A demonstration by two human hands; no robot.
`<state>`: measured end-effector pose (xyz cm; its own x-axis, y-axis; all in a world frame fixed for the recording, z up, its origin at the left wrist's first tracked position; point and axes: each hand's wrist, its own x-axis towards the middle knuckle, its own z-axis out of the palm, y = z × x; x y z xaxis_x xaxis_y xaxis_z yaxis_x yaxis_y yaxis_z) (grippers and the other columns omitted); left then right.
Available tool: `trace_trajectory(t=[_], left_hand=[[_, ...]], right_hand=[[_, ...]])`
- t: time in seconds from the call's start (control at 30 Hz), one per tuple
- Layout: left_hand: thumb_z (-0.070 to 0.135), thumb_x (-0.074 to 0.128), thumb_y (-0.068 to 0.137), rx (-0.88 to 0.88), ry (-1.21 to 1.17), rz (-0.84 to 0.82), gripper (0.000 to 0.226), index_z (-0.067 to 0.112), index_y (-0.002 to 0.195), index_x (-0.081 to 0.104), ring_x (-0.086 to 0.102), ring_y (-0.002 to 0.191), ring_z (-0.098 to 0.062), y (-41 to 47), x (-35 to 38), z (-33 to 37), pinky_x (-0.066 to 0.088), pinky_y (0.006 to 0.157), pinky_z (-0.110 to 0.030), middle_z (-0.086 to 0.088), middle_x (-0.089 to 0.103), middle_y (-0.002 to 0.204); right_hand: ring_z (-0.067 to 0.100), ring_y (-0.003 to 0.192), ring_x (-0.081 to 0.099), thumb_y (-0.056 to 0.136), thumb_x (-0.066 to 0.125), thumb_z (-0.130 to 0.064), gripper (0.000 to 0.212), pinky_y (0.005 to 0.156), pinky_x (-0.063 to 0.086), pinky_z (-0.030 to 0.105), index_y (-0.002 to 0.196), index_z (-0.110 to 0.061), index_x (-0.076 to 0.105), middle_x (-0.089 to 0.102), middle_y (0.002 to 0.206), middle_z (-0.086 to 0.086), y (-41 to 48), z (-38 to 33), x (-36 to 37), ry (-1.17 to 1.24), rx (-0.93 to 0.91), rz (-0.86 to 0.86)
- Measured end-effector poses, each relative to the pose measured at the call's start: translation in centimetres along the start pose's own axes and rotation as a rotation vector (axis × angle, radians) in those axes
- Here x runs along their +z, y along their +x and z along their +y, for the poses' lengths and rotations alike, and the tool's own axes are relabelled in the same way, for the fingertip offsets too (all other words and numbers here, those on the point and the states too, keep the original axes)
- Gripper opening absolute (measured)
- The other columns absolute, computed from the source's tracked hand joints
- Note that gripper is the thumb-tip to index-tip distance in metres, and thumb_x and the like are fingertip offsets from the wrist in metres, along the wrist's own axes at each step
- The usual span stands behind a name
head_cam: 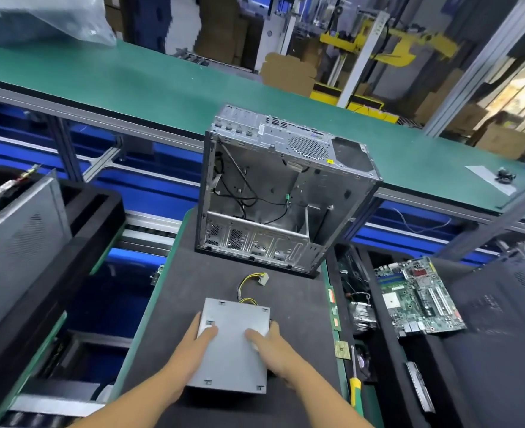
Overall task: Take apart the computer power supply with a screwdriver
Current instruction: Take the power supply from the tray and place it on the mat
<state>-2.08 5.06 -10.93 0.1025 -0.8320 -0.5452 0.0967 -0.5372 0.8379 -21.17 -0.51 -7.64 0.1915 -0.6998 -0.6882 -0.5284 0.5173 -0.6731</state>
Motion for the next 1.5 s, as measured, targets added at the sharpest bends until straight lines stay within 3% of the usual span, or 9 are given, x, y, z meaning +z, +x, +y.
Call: trace_trajectory(t=[0.13, 0.3, 0.47, 0.77, 1.0, 1.1, 1.17, 1.37, 1.5], left_hand=[[0.038, 0.054, 0.098, 0.008, 0.011, 0.073, 0.022, 0.053, 0.115, 0.055, 0.070, 0.082, 0.000, -0.5, -0.2, -0.3, 0.051, 0.064, -0.021, 0.019, 0.073, 0.097], [0.040, 0.050, 0.101, -0.001, 0.058, 0.043, 0.031, 0.051, 0.130, 0.050, 0.070, 0.098, -0.009, -0.6, -0.4, 0.0, 0.055, 0.080, -0.029, 0.014, 0.071, 0.112], [0.042, 0.045, 0.102, 0.016, 0.122, -0.005, 0.030, 0.062, 0.125, 0.048, 0.067, 0.102, 0.000, -1.0, -0.7, -0.3, 0.053, 0.090, -0.030, 0.025, 0.069, 0.115], [0.039, 0.046, 0.102, 0.032, 0.108, 0.109, 0.029, 0.065, 0.116, 0.049, 0.065, 0.095, 0.012, -1.3, 0.2, -0.6, 0.048, 0.078, -0.019, 0.039, 0.065, 0.106], [0.031, 0.050, 0.103, 0.016, 0.011, 0.099, 0.030, 0.051, 0.124, 0.055, 0.067, 0.109, -0.007, -1.1, -0.5, -1.8, 0.049, 0.095, -0.035, 0.020, 0.069, 0.120], [0.031, 0.053, 0.101, 0.014, -0.054, 0.105, 0.029, 0.045, 0.127, 0.057, 0.069, 0.108, -0.012, -1.3, -0.5, -2.2, 0.051, 0.091, -0.036, 0.012, 0.070, 0.121], [0.040, 0.056, 0.095, 0.021, -0.075, 0.098, 0.035, 0.042, 0.130, 0.056, 0.068, 0.110, -0.013, -1.6, -0.6, -2.3, 0.051, 0.090, -0.036, 0.010, 0.069, 0.124], [0.036, 0.047, 0.104, 0.019, -0.010, 0.188, 0.028, 0.052, 0.125, 0.055, 0.064, 0.110, -0.001, -1.6, -0.2, -3.1, 0.048, 0.096, -0.032, 0.023, 0.067, 0.122], [0.037, 0.042, 0.105, 0.011, 0.064, 0.218, 0.028, 0.056, 0.124, 0.052, 0.062, 0.112, -0.002, -1.7, 0.3, -2.9, 0.045, 0.103, -0.036, 0.020, 0.067, 0.121]], right_hand=[[0.026, 0.101, 0.061, 0.097, 0.041, -0.035, 0.027, 0.079, 0.059, 0.045, 0.119, -0.021, 0.045, 0.055, 0.124, 0.007, 0.5, 0.0, -1.1, 0.009, 0.022, 0.225], [0.033, 0.138, 0.024, 0.086, 0.042, 0.004, 0.077, 0.103, 0.039, 0.036, 0.151, -0.032, 0.023, -0.002, 0.161, -0.009, 2.5, 1.5, -3.1, -0.758, -0.269, 0.163], [0.032, 0.117, 0.046, 0.087, 0.057, -0.020, 0.049, 0.094, 0.042, 0.041, 0.132, -0.026, 0.040, 0.044, 0.131, 0.002, 4.8, 1.6, -3.6, -0.921, -0.344, 0.195], [0.031, 0.109, 0.053, 0.090, 0.043, -0.036, 0.034, 0.091, 0.032, 0.043, 0.117, -0.019, 0.056, 0.060, 0.117, 0.008, 6.6, 0.9, -4.9, -1.441, -0.482, 0.189], [0.030, 0.118, 0.046, 0.088, 0.048, -0.009, 0.029, 0.099, 0.040, 0.034, 0.112, -0.009, 0.063, 0.050, 0.119, 0.011, 7.8, -2.5, -7.0, -0.728, -0.532, 0.071], [0.028, 0.130, 0.038, 0.087, 0.063, -0.038, 0.070, 0.107, 0.032, 0.036, 0.146, -0.019, 0.030, 0.045, 0.134, 0.007, 8.2, -4.0, -5.6, -0.364, -0.296, 0.063], [0.024, 0.127, 0.045, 0.077, 0.068, -0.057, 0.090, 0.108, 0.031, 0.039, 0.148, -0.021, 0.026, 0.054, 0.131, 0.001, 8.9, -4.4, -4.2, -0.413, -0.170, -0.025], [0.024, 0.102, 0.063, 0.082, 0.066, -0.039, 0.017, 0.093, 0.043, 0.036, 0.087, -0.022, 0.065, 0.069, 0.098, -0.001, 9.8, -5.0, -3.7, -0.636, -0.157, -0.003], [0.034, 0.110, 0.061, 0.097, 0.050, -0.023, 0.023, 0.086, 0.049, 0.037, 0.115, -0.009, 0.054, 0.061, 0.119, 0.015, 9.0, -4.7, -5.7, -0.636, -0.109, 0.288]])
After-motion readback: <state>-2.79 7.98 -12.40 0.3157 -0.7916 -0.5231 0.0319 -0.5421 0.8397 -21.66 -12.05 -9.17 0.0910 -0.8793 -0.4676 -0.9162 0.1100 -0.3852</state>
